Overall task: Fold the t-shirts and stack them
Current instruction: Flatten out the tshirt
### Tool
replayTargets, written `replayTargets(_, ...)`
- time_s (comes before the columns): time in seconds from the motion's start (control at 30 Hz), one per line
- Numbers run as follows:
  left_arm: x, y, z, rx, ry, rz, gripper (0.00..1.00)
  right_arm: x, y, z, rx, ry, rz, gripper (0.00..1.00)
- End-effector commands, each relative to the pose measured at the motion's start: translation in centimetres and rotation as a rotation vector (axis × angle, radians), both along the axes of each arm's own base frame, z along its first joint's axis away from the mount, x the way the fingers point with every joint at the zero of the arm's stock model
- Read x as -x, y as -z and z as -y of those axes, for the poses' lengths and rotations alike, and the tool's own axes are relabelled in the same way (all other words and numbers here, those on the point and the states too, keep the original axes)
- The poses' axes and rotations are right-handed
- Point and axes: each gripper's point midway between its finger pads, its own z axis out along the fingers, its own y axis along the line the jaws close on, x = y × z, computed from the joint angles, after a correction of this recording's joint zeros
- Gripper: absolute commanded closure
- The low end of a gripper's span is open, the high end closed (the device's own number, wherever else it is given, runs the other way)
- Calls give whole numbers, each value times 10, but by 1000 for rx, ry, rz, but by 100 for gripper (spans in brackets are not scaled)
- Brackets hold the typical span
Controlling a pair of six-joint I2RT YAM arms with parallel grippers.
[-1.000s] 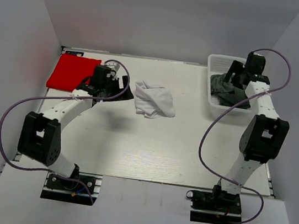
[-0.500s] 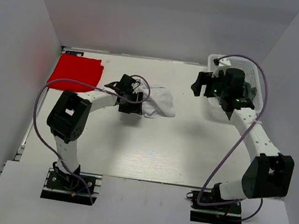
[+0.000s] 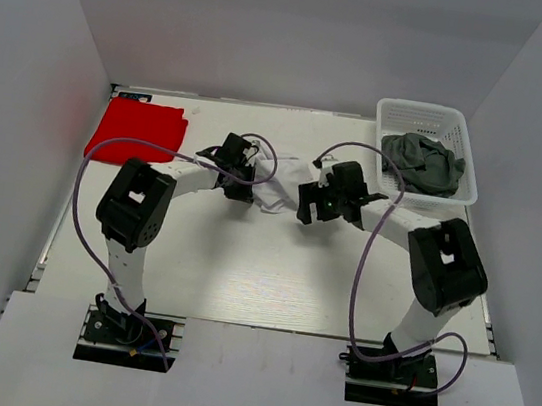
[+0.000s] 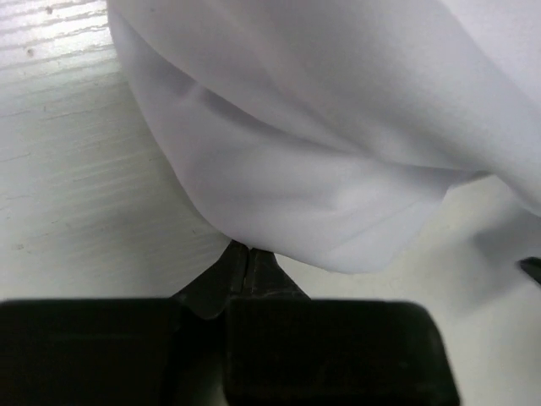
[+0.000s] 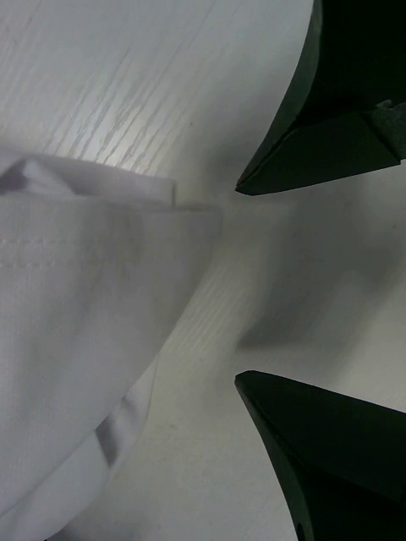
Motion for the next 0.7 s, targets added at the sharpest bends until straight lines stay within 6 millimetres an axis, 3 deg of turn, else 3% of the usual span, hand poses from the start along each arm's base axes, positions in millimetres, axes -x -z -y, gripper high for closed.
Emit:
replayTargets(0.0,2,1,3,-4,15,-8,100,-27,-13,-29,-72,-15,106,10)
replayTargets(0.03,0,-4,2,-6,10,7,100,-29,-6,-31,-78,6,88,10)
replayTargets(0.13,-2,-17,-1,-11,-3,38,100,-40,-4,-39,-90,34,89,26)
replayTargets(0.17,-2,-20,-3,-17,-9,46,100,-42,-3,-39,-87,38,91,65)
replayTargets(0.2,-3,-27,-3,-10,-9,59,100,-44,-8,-39,-91,41,101,90)
replayTargets(0.23,-5,-38,-7,-19,-27,94,100,-48,-10,-34,-79,80,117,100)
replayTargets(0.27,-7,-47,-10,-22,-39,120,100,-50,-26,-33,-93,88,147,100)
replayTargets(0.33,-15,-66,-20,-51,-84,184,100,-56,-39,-24,-84,135,183,100)
replayTargets(0.37,-17,-88,-25,-52,-106,233,100,-58,-68,-23,-118,145,231,100)
replayTargets(0.43,-18,-105,-41,-92,-164,293,100,-66,-86,-7,-93,235,283,100)
replayTargets(0.47,-17,-117,-46,-95,-194,315,100,-69,-104,5,-79,296,333,100)
replayTargets(0.5,-16,-141,-58,-105,-247,371,100,-69,-125,13,-89,322,368,100)
replayTargets(0.53,-13,-150,-65,-117,-269,392,100,-70,-139,16,-93,349,396,100)
replayTargets(0.57,-12,-162,-76,-137,-319,422,100,-70,-171,33,-93,411,472,100)
replayTargets(0.6,-10,-174,-83,-145,-344,450,100,-69,-184,40,-91,434,495,100)
replayTargets(0.67,-3,-221,-98,-116,-415,551,100,-62,-232,57,-108,484,602,100)
